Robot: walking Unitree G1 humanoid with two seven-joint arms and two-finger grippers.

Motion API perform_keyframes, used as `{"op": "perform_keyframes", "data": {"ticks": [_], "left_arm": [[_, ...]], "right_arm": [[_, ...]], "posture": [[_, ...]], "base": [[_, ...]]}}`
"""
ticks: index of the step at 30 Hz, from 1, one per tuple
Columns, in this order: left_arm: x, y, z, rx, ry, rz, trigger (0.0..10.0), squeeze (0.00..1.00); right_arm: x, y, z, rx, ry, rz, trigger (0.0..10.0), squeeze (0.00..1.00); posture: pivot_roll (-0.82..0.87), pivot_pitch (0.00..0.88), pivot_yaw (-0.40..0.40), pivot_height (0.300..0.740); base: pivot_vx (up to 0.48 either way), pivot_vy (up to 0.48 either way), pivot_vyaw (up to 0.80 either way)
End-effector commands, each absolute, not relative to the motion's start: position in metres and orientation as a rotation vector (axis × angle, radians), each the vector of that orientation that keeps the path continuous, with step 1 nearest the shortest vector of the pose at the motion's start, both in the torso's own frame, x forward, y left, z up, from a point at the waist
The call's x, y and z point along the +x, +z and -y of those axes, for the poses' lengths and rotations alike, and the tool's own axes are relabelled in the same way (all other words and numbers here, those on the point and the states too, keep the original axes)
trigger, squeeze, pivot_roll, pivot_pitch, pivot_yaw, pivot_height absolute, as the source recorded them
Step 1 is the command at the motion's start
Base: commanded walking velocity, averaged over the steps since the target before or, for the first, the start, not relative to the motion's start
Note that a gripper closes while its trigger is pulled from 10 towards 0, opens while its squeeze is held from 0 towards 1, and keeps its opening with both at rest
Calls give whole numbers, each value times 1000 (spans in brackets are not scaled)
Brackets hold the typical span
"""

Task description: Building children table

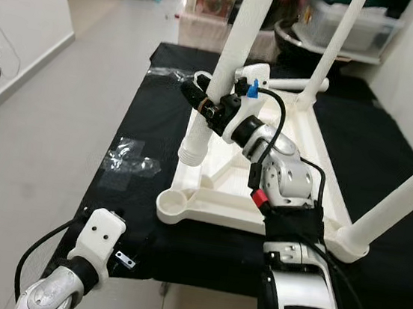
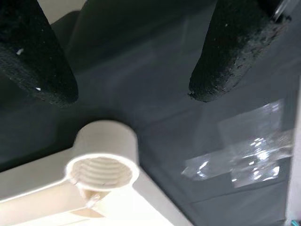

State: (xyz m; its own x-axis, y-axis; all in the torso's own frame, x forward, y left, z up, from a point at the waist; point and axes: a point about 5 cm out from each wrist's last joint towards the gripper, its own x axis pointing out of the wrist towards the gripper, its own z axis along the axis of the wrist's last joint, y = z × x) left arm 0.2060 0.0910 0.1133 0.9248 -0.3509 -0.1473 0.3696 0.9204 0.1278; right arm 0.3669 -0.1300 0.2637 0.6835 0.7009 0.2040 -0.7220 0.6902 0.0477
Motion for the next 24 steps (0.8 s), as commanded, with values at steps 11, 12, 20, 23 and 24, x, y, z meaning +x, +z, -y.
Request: {"op": "perform_keyframes", "data": {"ticks": [11, 12, 20, 23, 24], "left_arm": [[200, 114, -92, 140, -376, -134, 10000, 0], [200, 114, -92, 136, -372, -135, 10000, 0], [196, 116, -97, 124, -362, -142, 10000, 0], [196, 116, -96, 127, -369, -145, 10000, 0], [195, 116, -95, 128, -372, -148, 10000, 0]], "right_arm": [[358, 253, 121, 36, 1118, 111, 10000, 0], [361, 252, 121, 17, 1103, 110, 10000, 0], [381, 260, 118, 54, 943, 151, 10000, 0], [382, 260, 117, 65, 942, 154, 10000, 0], [380, 260, 115, 77, 954, 158, 10000, 0]], "posture": [[95, 25, -101, 740], [94, 28, -99, 740], [102, 47, -85, 740], [106, 42, -93, 740], [107, 52, -97, 740]], "base": [[0, 0, 0], [0, 0, 0], [0, 130, 0], [0, 0, 0], [0, 0, 0]]}}
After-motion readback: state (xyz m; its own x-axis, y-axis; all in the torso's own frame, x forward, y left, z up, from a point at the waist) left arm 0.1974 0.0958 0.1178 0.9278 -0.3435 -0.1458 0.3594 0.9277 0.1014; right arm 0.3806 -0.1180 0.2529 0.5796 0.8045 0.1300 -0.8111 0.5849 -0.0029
